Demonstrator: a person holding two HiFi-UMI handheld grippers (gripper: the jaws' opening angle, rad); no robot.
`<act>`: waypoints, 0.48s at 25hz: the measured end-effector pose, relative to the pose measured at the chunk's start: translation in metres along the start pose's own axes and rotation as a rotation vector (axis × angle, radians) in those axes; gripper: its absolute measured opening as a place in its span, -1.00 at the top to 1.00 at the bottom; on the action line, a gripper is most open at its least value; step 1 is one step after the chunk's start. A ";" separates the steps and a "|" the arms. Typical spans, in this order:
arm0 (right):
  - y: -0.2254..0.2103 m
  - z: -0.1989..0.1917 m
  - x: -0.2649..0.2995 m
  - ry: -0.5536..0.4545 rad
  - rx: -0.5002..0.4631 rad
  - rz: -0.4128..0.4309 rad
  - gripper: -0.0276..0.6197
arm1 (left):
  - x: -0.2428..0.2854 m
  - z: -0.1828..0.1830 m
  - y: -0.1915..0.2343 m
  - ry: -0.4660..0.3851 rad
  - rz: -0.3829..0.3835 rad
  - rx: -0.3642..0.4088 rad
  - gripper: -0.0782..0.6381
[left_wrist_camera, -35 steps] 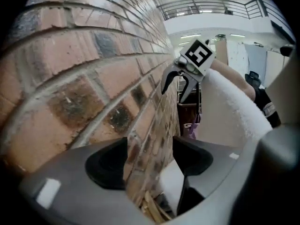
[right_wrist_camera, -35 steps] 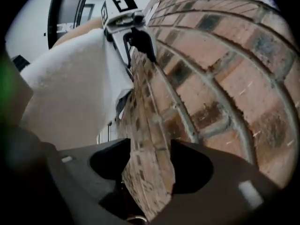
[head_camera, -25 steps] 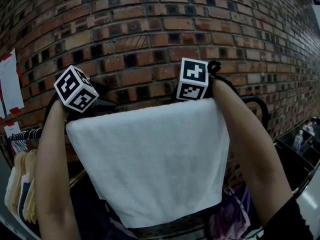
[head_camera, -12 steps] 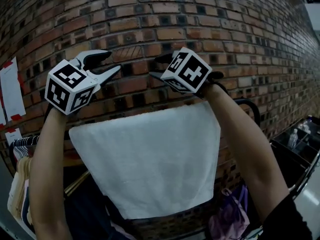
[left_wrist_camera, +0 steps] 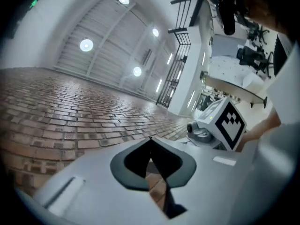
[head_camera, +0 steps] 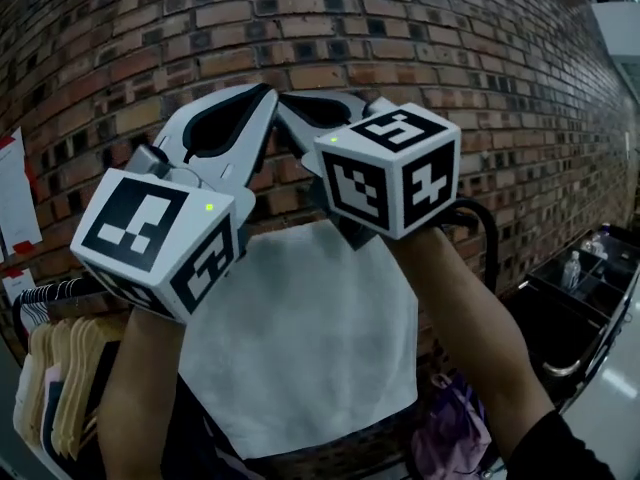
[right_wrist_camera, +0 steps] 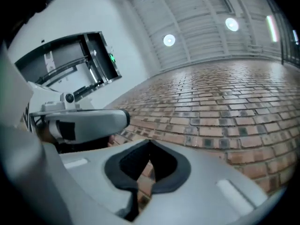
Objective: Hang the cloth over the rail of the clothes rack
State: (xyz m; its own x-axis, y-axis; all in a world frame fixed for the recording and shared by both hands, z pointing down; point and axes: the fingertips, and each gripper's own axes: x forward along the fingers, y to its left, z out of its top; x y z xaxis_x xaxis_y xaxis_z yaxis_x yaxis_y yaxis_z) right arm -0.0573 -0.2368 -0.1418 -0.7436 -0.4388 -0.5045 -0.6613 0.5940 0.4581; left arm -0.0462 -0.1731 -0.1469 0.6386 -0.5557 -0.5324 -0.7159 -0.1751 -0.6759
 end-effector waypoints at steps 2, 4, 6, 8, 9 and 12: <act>0.023 0.007 -0.027 -0.061 0.049 0.025 0.91 | -0.016 0.007 -0.020 -0.042 0.007 -0.093 0.76; 0.046 0.003 -0.056 -0.106 0.073 0.034 0.91 | -0.037 0.003 -0.042 -0.074 0.007 -0.200 0.76; 0.066 -0.020 -0.082 -0.115 0.077 0.022 0.91 | -0.062 -0.015 -0.065 -0.078 0.016 -0.284 0.76; 0.086 -0.065 -0.106 -0.067 0.093 -0.018 0.91 | -0.092 -0.049 -0.089 -0.038 0.057 -0.340 0.76; 0.097 -0.095 -0.118 -0.022 0.113 -0.050 0.91 | -0.110 -0.073 -0.103 0.003 0.096 -0.358 0.76; 0.130 -0.176 -0.149 0.118 0.174 -0.121 0.91 | -0.162 -0.145 -0.138 0.154 0.215 -0.386 0.76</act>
State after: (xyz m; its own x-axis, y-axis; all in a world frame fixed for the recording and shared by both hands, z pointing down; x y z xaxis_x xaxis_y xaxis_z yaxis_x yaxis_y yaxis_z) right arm -0.0499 -0.2131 0.1213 -0.6733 -0.5831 -0.4546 -0.7266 0.6354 0.2612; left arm -0.0919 -0.1768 0.1067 0.4355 -0.7217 -0.5380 -0.8988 -0.3159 -0.3039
